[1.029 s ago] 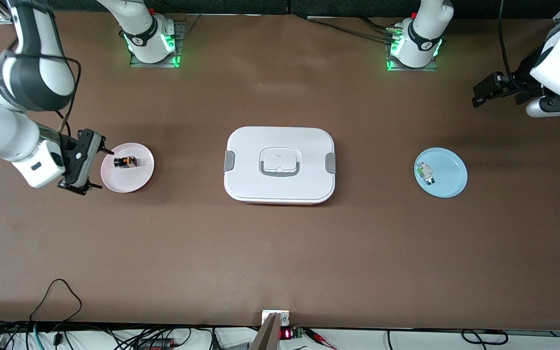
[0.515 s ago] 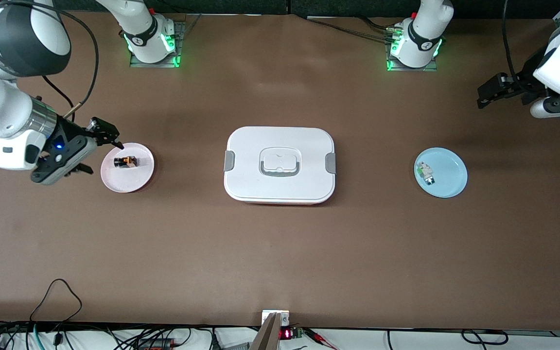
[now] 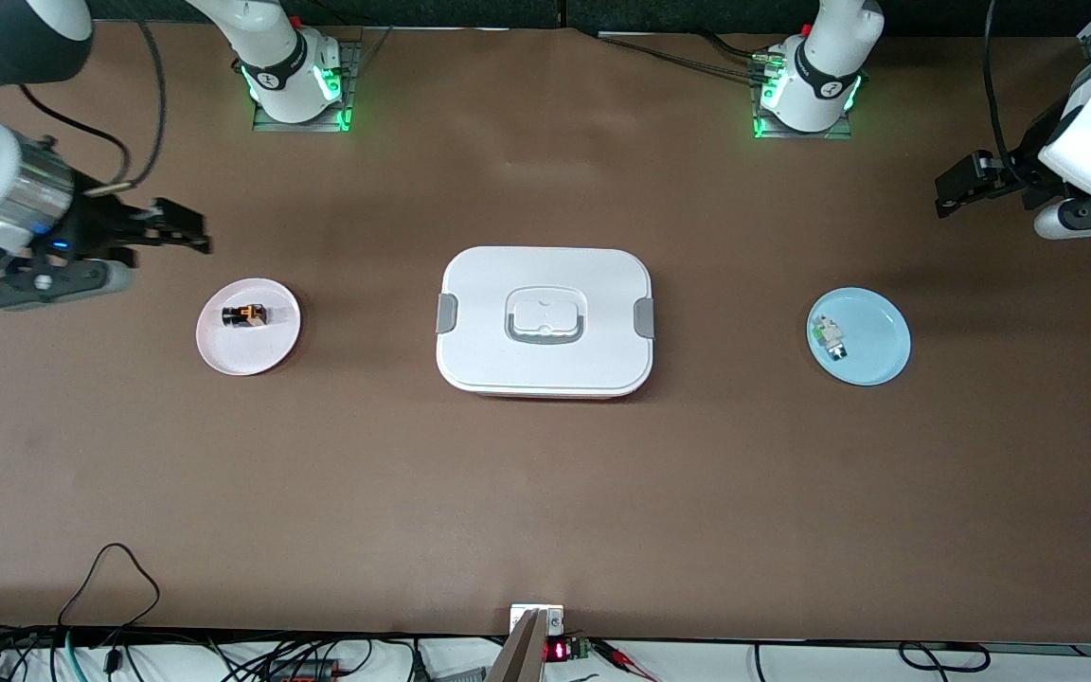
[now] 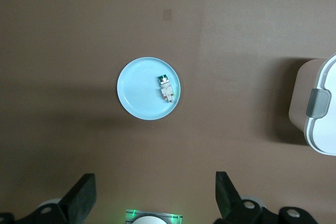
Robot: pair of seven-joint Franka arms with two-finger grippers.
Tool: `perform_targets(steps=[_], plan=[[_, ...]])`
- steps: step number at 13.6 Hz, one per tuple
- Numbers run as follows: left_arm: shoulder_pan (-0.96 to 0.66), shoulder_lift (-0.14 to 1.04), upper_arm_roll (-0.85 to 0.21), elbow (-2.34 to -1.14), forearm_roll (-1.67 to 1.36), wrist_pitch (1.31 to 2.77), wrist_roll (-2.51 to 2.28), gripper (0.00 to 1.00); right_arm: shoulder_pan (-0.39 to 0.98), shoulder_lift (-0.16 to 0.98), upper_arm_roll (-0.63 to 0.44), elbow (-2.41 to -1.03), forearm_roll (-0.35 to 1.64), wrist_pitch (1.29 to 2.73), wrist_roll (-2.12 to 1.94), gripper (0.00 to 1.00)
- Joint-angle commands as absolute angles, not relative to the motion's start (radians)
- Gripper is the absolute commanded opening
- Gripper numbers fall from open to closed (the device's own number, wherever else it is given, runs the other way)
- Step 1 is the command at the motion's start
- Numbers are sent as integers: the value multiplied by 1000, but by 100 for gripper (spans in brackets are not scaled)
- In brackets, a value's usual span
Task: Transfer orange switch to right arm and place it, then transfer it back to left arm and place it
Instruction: 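Raise the right gripper away from the white plate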
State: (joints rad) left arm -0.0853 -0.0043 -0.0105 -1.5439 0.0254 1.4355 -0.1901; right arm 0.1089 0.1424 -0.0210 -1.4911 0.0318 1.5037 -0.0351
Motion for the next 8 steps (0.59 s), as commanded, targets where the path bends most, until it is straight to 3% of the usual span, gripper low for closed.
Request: perform_targets(steps=[1,5,8], plan=[[-87,8,-9,-1516,35,1427,-178,100,104,138,-101,-1451,-47,1480,-105,100],[-87,6,-11,-1516,32,1427,-179,100,104,126,-135,-1413,-32,1338,54,100],[-87,6,-12,-1516,34,1425,-181,100,97,126,-118,-1411,-20,1356,117,100]])
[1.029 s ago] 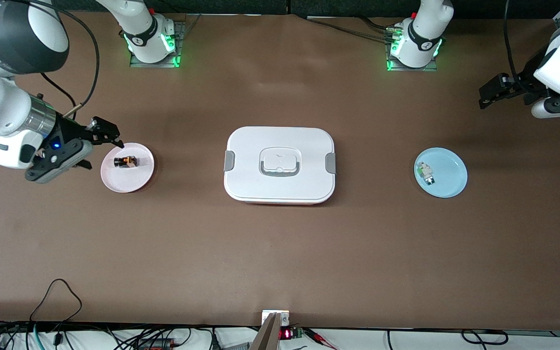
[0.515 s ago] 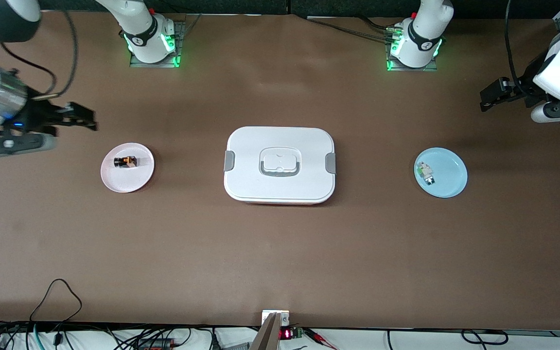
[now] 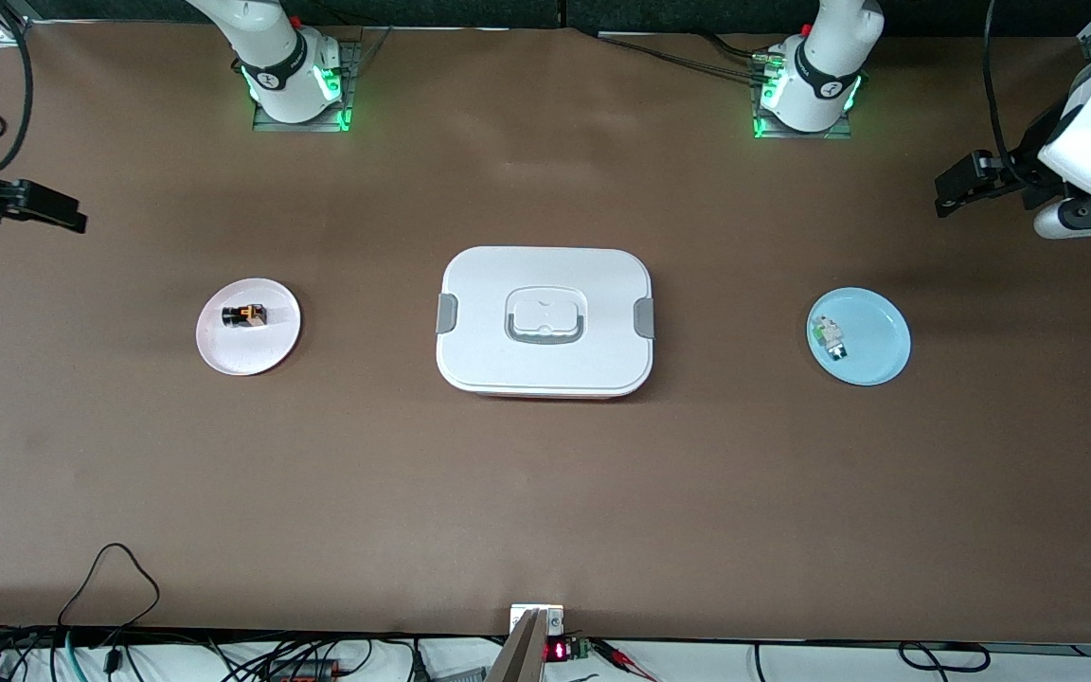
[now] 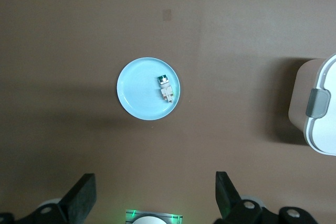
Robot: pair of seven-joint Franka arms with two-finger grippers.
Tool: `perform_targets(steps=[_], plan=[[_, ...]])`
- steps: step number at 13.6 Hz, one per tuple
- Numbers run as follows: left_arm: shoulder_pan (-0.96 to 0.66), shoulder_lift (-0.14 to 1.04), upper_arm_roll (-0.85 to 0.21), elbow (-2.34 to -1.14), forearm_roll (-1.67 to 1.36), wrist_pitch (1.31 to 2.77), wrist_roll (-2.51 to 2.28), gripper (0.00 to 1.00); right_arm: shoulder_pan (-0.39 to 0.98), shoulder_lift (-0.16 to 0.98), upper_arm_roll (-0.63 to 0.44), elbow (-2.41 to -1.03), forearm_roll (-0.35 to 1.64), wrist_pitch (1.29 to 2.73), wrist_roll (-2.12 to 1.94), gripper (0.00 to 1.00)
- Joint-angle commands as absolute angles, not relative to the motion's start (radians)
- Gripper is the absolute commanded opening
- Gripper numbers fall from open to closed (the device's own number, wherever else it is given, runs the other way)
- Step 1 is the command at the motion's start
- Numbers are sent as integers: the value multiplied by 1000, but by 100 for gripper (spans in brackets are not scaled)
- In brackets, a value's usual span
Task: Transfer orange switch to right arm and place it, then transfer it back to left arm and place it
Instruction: 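Raise the right gripper away from the white plate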
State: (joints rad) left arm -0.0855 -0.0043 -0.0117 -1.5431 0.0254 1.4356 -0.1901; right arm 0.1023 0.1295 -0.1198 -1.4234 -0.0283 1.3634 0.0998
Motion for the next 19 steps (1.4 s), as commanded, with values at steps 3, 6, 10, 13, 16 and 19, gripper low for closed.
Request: perform_targets(steps=[3,6,10,13,16,19], plan=[[-87,8,-14,-1516,34,1425,-181,100,69,124,-115,-1411,-29,1396,-74,100],[-59,6,-20,-1516,32,1425,-181,100,72,31,-112,-1533,-38,1469,-51,100],[-11,8,-91,-1514,35,1425,-179,100,78,-9,-109,-1595,-35,1482,-23,100],[-55,8,-60,-1516,37,1424,-181,100,77,-64,-109,-1669,-31,1537,-20,100],[-63,8,-40,-1514,32,1424,-181,100,74,-46,-110,-1637,-34,1546,-26,100],[-61,8,-40,-1514,31,1425,-181,100,64,-17,-113,-1594,-25,1535,-18,100]])
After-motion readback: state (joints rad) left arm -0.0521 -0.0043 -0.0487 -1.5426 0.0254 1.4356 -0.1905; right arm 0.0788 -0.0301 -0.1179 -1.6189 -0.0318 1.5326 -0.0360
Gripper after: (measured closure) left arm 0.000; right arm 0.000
